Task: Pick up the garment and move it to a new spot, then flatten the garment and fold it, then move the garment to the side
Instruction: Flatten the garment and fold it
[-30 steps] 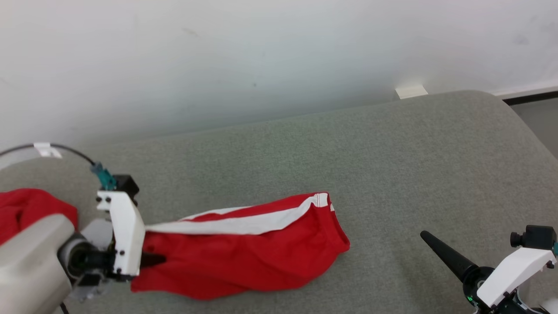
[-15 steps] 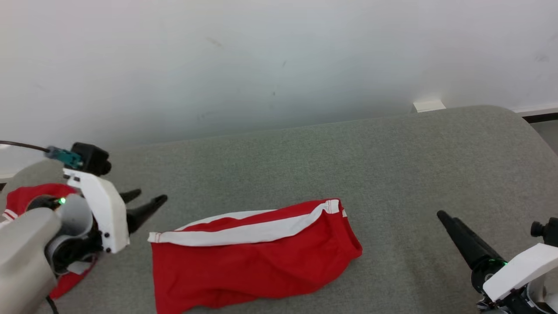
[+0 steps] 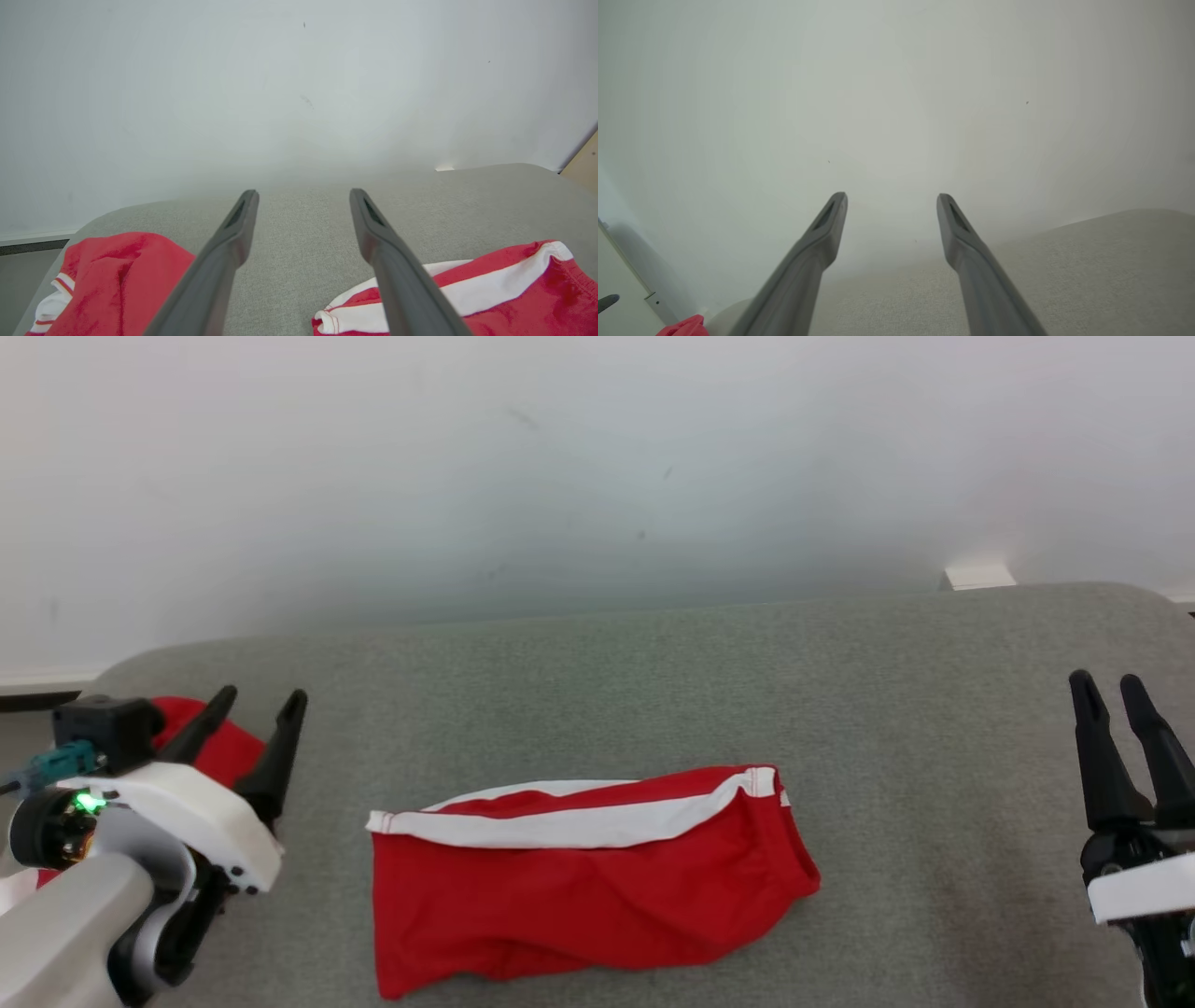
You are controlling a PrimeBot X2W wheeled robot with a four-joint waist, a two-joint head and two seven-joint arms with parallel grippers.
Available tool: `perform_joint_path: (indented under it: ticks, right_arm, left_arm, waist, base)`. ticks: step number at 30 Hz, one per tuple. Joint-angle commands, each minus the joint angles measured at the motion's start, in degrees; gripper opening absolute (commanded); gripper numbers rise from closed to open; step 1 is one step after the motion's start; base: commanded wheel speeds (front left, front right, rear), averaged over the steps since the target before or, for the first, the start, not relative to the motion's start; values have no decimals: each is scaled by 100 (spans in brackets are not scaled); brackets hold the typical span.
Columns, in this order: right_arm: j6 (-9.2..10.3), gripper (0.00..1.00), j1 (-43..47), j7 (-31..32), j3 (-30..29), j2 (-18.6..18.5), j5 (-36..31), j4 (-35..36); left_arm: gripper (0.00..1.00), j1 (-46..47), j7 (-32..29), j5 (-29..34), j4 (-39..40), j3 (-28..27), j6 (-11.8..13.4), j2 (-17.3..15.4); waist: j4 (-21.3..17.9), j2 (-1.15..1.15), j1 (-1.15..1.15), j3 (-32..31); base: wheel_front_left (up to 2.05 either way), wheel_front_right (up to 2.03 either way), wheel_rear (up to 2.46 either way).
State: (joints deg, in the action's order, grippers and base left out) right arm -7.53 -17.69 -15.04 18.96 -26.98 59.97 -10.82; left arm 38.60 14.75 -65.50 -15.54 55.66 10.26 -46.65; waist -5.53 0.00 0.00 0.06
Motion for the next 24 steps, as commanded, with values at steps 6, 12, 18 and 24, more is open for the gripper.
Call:
perform_joint_path:
  ticks: [6, 12, 18, 24]
  right_arm:
    - [10, 100, 943, -6, -1256, 1057, -1700, 492]
    - [10, 100, 1536, -7, -1609, 1697, -2740, 764]
    - [10, 100, 1842, -7, -1542, 1890, -3447, 723]
    - [10, 100, 1801, -7, -1393, 1955, -3855, 496]
  left_arm:
    - [100, -1495, 35, 1192, 965, -2043, 620, 695]
    - [100, -2764, 37, 2311, 1264, -3310, 468, 1709]
    - [100, -3587, 38, 3310, 1305, -4109, 123, 2694]
    - [100, -3928, 39, 3849, 1094, -4621, -362, 3364]
  waist:
    - [184, 0, 0, 47]
    - [266, 0, 0, 42]
    - [261, 0, 0, 18]
    - [248, 0, 0, 34]
  base:
    - [0, 0, 0]
    - [0, 0, 0]
    - [0, 0, 0]
    - [0, 0, 0]
